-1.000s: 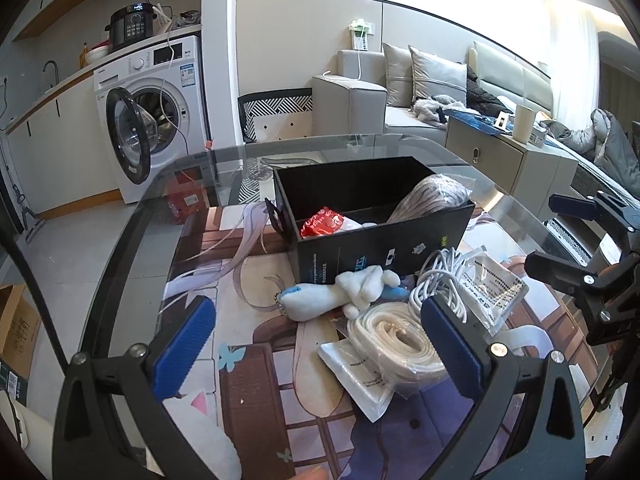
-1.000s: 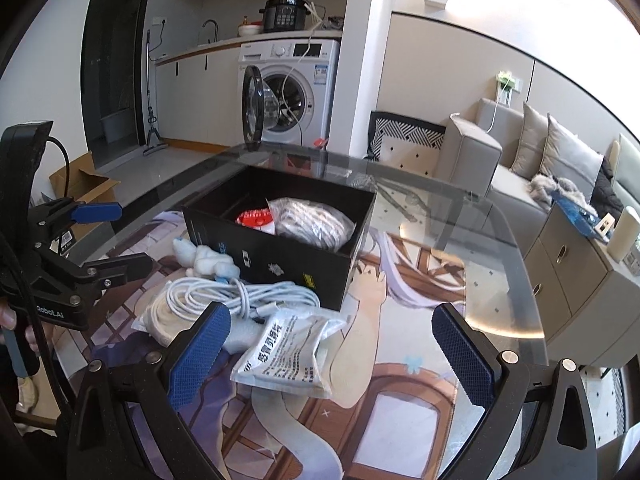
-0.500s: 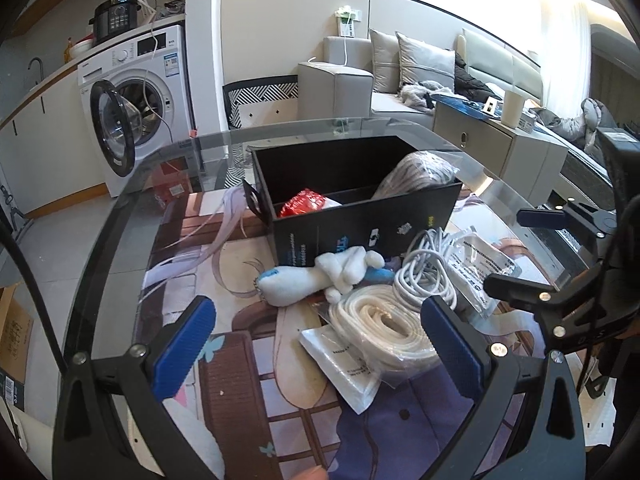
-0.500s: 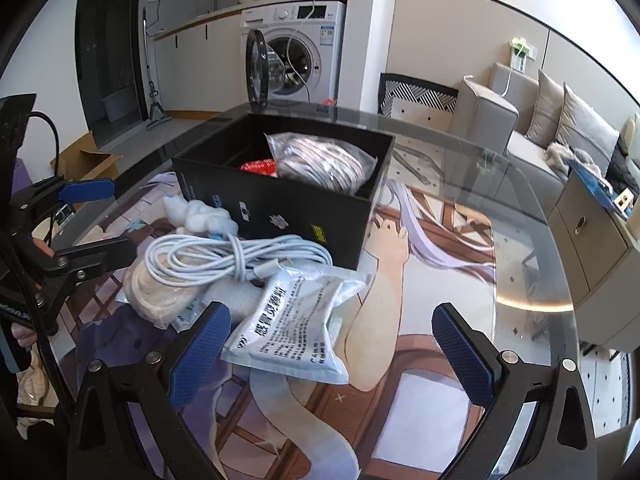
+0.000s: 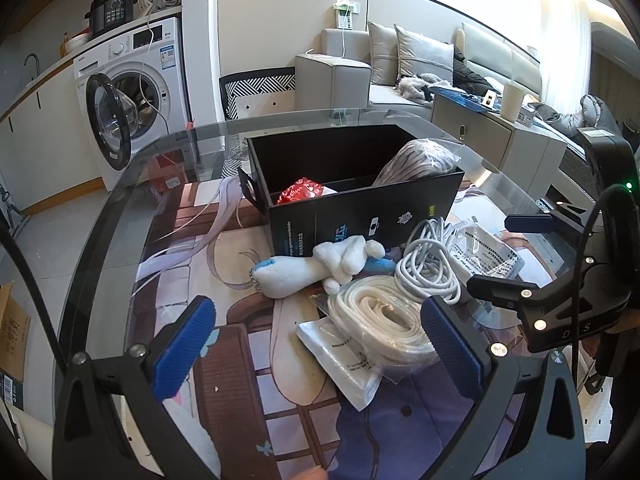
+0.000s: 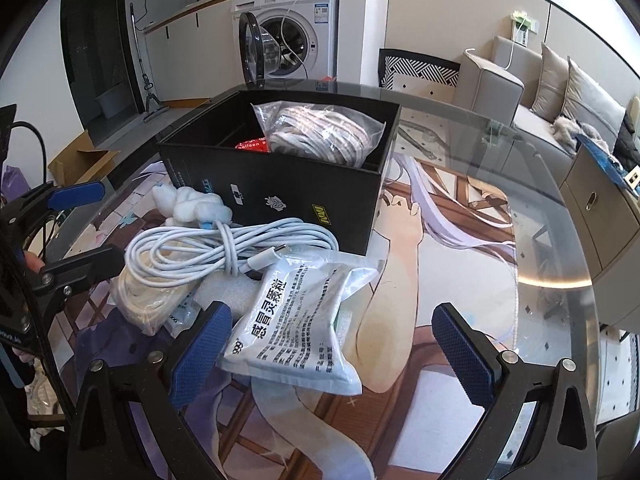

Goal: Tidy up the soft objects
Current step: 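Lower right tool onto the white printed medicine sachet and close on it, then lift the sachet with right tool while left tool grasps the bagged coiled white rope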

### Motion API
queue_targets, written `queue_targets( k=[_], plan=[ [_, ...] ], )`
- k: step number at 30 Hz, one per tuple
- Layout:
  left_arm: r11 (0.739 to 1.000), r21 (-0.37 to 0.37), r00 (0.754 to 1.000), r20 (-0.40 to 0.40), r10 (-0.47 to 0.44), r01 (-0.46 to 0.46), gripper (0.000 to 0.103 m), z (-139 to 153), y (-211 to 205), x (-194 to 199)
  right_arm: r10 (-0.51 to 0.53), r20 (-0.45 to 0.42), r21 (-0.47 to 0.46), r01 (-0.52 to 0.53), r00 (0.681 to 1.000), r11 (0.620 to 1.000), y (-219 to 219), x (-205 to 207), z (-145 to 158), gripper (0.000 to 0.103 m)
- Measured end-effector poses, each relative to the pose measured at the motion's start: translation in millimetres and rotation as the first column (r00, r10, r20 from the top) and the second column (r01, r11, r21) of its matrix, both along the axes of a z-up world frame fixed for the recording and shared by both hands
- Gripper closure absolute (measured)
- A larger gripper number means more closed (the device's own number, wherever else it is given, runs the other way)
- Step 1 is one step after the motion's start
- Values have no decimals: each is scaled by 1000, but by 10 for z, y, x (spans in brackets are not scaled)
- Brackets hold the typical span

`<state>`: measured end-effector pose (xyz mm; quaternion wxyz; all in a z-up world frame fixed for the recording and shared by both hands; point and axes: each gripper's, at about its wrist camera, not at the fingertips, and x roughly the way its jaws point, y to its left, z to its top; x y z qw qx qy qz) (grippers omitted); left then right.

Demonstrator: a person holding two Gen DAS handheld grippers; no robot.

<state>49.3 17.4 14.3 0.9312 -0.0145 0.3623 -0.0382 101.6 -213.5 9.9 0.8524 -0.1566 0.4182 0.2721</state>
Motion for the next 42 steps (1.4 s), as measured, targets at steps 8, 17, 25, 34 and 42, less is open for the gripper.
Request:
queue_targets(
  k=[8,17,25,34,42],
  plan=[
    [1000,-5,1000,2,15,-15,0,-27,37,9,3,-30,9,-2,1000,1000,-17,54,-58,8],
    [1000,-5,1000,-5,3,-3,0,-44,19,10,27,-38,35,-25,999,999,9,40,-57,18],
    [1000,-1,1000,-14,-12,12,0,-59,-40,9,79,-84,100,-70,993,992,18,29,-54,45],
    [1000,1,1000,-14,-16,16,0,-58,-50,4,73,-86,115,-63,994,991,-69,-35,-25,50],
    [1000,1,1000,-18,-21,21,0,-61,-74,-3,66,-91,161,-51,994,986,-209,-40,24,60]
  ],
)
